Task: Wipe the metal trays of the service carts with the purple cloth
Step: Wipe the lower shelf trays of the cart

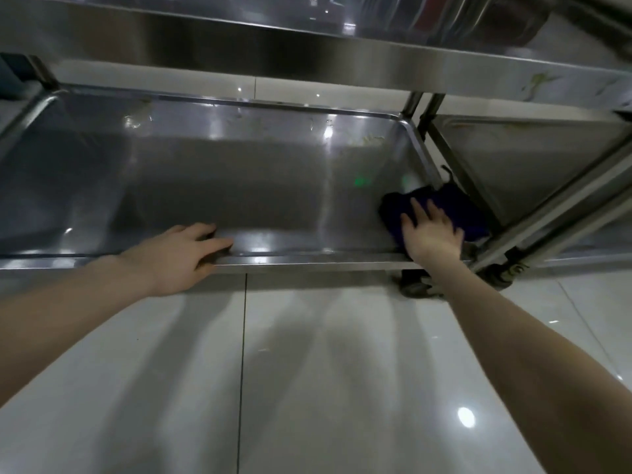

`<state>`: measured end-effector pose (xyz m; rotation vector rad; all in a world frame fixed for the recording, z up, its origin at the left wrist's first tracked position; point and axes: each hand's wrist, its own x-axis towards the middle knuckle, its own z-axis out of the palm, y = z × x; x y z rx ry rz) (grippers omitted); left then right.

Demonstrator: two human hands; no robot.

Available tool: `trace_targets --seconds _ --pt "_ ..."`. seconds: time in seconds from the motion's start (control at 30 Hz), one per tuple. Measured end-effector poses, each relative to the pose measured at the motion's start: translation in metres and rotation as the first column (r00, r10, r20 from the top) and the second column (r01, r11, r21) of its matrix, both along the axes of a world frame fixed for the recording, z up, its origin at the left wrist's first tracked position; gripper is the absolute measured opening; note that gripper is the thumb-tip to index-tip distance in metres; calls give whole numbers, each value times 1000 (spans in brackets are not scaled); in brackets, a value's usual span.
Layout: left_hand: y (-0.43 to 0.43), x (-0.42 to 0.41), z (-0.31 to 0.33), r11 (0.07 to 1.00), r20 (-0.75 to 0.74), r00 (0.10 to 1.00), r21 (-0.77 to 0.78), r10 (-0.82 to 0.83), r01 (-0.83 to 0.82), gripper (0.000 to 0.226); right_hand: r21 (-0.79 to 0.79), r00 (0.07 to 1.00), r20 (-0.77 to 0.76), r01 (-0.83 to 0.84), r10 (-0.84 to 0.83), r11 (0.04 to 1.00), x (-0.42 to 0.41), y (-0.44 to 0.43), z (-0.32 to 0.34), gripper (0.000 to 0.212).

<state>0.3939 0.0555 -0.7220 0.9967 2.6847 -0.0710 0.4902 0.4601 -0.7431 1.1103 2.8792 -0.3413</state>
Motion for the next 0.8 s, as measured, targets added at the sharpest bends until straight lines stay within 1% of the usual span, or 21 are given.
trace_targets --seconds 0.07,0.13,0.17,0.23,0.3,0.33,0.4,0.47,0.5,0.53,0.6,0.67,0.73,0.8 --pt "-3 3 5 999 -8 1000 25 -22 22 50 29 998 -7 59 -59 998 20 6 2 54" --pt "-2 7 9 997 -13 998 45 -57 57 47 96 995 -82 57 -50 994 31 -23 -2 51" --pt "0 9 11 996 -14 997 50 -77 78 46 127 992 -122 30 -15 991 34 -46 -5 49" --pt "5 14 12 992 -14 994 53 -113 114 44 186 973 -169 -122 154 975 35 -102 -8 45" --pt "10 17 13 987 -25 990 72 -142 143 42 205 915 -198 -313 353 927 27 -158 -13 42" --pt "12 17 13 984 -32 988 86 -151 154 41 198 884 -206 -382 420 903 21 -181 -15 42" --pt "13 16 14 979 -53 983 94 -174 178 41 197 840 -225 -457 493 868 11 -204 -16 42" --pt "4 13 14 976 -64 980 95 -191 196 43 240 812 -221 -491 539 838 14 -194 -16 42" --pt "-3 13 13 975 -58 980 106 -192 197 45 265 816 -218 -478 535 837 21 -179 -15 42" --pt "-13 14 11 974 -46 982 128 -184 188 47 286 840 -211 -436 500 853 30 -159 -15 41" --pt "-37 19 7 971 -3 990 192 -142 140 52 313 917 -184 -286 353 906 52 -109 -13 41" --pt "-63 26 3 952 51 996 301 -66 48 58 316 970 -137 -148 200 937 72 -66 -8 43" --pt "-85 32 -2 918 77 996 391 41 -68 59 298 987 -122 -63 103 952 79 -50 -5 45" --pt "-98 38 -7 921 39 994 374 104 -111 56 309 989 -136 -18 63 951 71 -69 -6 44"
